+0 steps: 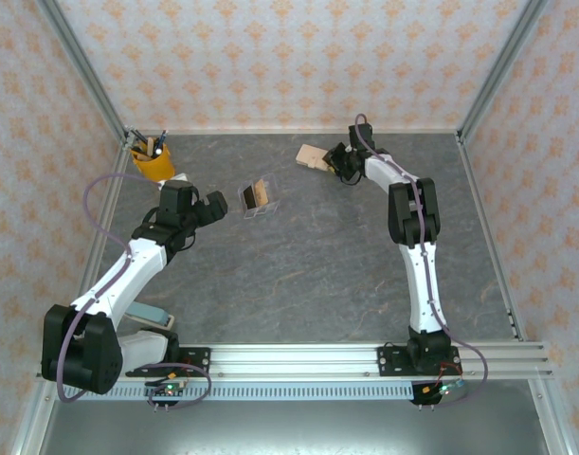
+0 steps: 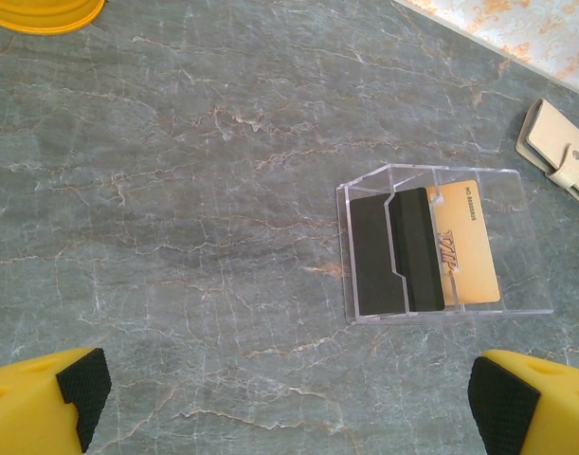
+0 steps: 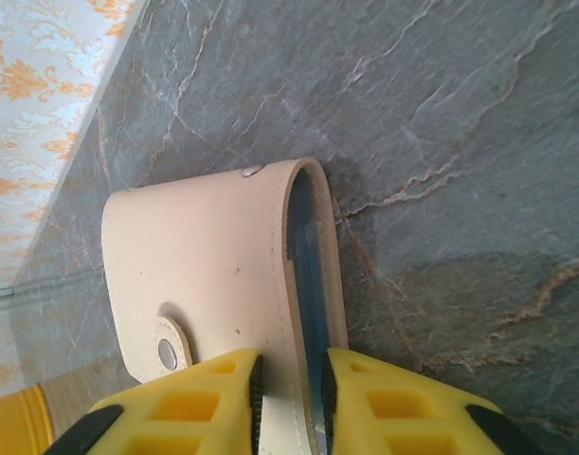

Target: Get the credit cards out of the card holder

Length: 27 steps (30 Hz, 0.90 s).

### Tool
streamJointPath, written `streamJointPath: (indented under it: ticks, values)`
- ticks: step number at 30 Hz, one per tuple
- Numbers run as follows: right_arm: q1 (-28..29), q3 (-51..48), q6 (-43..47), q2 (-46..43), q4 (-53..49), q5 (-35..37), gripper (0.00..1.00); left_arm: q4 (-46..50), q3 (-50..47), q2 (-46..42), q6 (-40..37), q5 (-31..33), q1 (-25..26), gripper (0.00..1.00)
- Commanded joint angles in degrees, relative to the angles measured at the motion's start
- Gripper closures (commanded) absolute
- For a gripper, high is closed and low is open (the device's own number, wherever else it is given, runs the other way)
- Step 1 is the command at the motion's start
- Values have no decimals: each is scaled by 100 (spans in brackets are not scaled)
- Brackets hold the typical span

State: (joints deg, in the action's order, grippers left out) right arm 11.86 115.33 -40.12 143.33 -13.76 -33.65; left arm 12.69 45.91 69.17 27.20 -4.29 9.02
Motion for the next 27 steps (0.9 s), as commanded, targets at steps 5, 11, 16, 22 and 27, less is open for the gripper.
streamJointPath:
  ticks: [5, 11, 16, 22, 27]
  values:
    - [27, 209, 288, 61, -390, -274, 92, 260, 7, -166, 24, -19, 30, 0]
    - [25, -389, 470, -487, -383, -283, 100, 263, -44, -238, 70, -103, 30, 0]
    - [27, -1690, 759, -1540, -446, -451, 100, 261, -38, -213, 92, -250, 63, 0]
    - [27, -3773, 1734, -3032, -936, -516, 100, 173, 119, 84, 63, -525, 241, 0]
    - [20, -5357, 2350, -4145, -1276, -753, 100, 146, 494, 625, -44, -651, 639, 0]
